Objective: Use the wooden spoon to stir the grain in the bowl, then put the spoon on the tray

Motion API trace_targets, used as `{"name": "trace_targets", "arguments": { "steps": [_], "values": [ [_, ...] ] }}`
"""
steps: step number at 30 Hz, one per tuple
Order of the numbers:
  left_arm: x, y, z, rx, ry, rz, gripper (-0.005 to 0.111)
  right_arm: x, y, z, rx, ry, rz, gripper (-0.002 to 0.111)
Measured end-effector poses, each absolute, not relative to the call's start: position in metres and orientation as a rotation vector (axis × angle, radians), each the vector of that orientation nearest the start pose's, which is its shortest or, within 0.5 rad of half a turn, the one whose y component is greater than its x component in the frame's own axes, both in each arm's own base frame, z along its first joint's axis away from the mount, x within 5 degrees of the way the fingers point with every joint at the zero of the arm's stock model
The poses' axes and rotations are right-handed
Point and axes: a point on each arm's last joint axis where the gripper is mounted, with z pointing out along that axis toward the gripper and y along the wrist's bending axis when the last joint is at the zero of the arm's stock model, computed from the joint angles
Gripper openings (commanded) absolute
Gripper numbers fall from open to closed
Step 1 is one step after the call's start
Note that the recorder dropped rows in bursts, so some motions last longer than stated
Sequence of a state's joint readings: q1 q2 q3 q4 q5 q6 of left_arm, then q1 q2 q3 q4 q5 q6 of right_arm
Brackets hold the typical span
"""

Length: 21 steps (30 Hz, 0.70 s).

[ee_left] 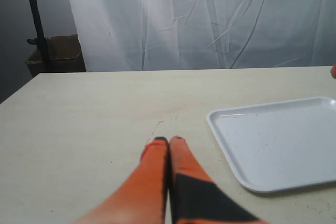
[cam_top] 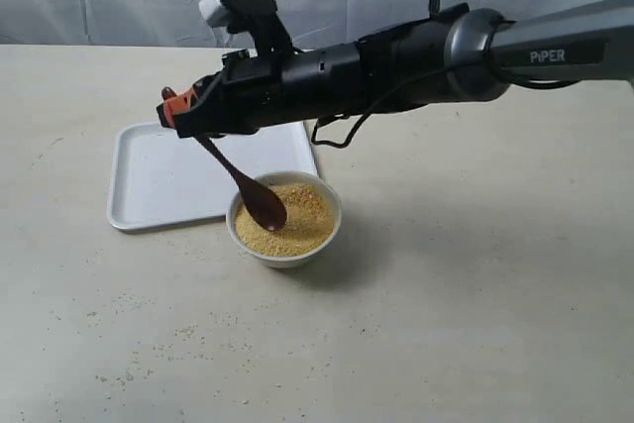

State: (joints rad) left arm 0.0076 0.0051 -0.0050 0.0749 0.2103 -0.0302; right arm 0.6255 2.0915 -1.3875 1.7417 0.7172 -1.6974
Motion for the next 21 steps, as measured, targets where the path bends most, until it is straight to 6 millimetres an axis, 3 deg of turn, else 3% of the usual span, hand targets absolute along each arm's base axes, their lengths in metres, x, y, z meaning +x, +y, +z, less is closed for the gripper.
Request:
{"name": "trace_targets", "arguments": {
  "steps": [6,11,15,21],
  "values": [
    [0.056,0.002,0.196,0.018,1.694,0.051,0.0,0.34,0.313,0.162,-0.948,1.979,1.058,-0.001],
    [0.056,0.002,0.196,0.018,1.694,0.051,0.0,0.344,0.311,0.16,-0.918,2.007,0.993,-0.001],
    [0.056,0.002,0.196,0.018,1.694,0.051,0.0,0.342,0.31,0.18,-0.922,1.957,1.009,-0.001],
    [0.056,0.002,0.196,0.018,1.694,0.051,0.0,0.349,0.313,0.236,-0.961,1.84,0.938,-0.001]
  ]
}}
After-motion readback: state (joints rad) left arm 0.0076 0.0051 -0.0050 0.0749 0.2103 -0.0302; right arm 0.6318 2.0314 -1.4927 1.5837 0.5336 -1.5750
